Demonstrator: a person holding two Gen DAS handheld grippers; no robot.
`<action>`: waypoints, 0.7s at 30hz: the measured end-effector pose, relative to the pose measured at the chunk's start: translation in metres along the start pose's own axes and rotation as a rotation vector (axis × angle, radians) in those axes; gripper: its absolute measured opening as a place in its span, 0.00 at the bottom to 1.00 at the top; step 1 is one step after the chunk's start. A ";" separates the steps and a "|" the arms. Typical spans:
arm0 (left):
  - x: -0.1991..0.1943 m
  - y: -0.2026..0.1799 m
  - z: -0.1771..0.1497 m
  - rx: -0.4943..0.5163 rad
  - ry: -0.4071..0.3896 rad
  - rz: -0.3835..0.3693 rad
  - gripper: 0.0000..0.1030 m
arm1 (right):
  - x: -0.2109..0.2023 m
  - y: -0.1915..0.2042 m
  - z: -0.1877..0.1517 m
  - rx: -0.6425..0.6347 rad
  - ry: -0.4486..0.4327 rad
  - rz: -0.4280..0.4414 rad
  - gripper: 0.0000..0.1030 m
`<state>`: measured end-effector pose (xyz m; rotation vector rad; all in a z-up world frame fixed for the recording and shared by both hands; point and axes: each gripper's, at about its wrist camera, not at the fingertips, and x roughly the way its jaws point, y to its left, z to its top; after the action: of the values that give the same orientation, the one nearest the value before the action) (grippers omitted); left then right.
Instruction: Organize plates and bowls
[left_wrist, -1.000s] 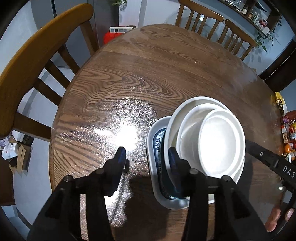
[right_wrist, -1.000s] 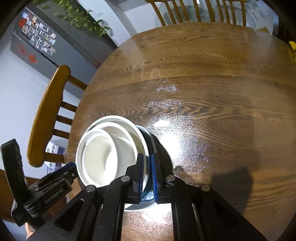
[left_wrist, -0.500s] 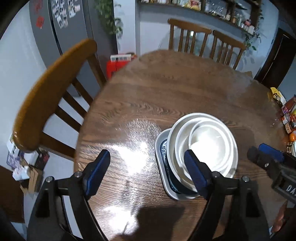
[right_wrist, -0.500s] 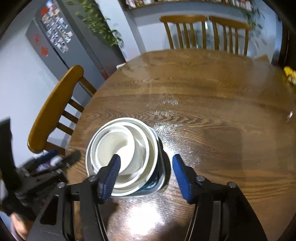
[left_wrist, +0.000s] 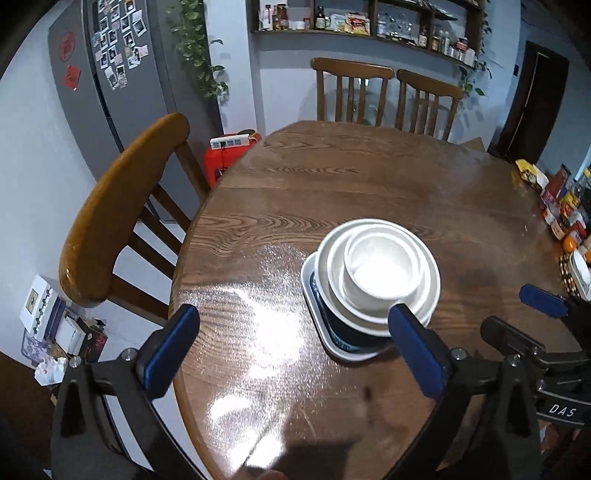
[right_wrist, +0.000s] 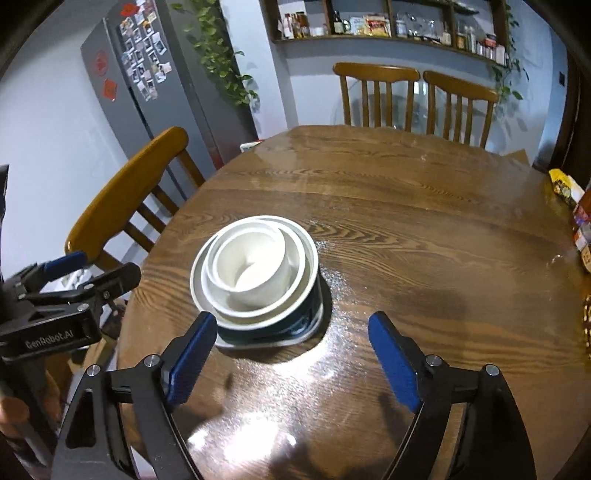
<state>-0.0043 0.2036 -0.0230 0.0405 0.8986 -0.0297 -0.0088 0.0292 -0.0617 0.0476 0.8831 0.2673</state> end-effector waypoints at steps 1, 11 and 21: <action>-0.001 -0.002 -0.002 0.013 0.005 -0.005 0.99 | -0.002 0.000 -0.002 -0.004 -0.004 -0.002 0.82; -0.007 -0.015 -0.013 0.070 0.023 -0.030 0.99 | -0.010 0.000 -0.015 0.000 -0.022 -0.013 0.83; -0.011 -0.013 -0.015 0.086 0.014 -0.023 0.99 | -0.017 0.006 -0.015 -0.010 -0.026 -0.031 0.83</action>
<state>-0.0235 0.1912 -0.0243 0.1101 0.9118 -0.0898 -0.0318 0.0300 -0.0574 0.0280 0.8564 0.2419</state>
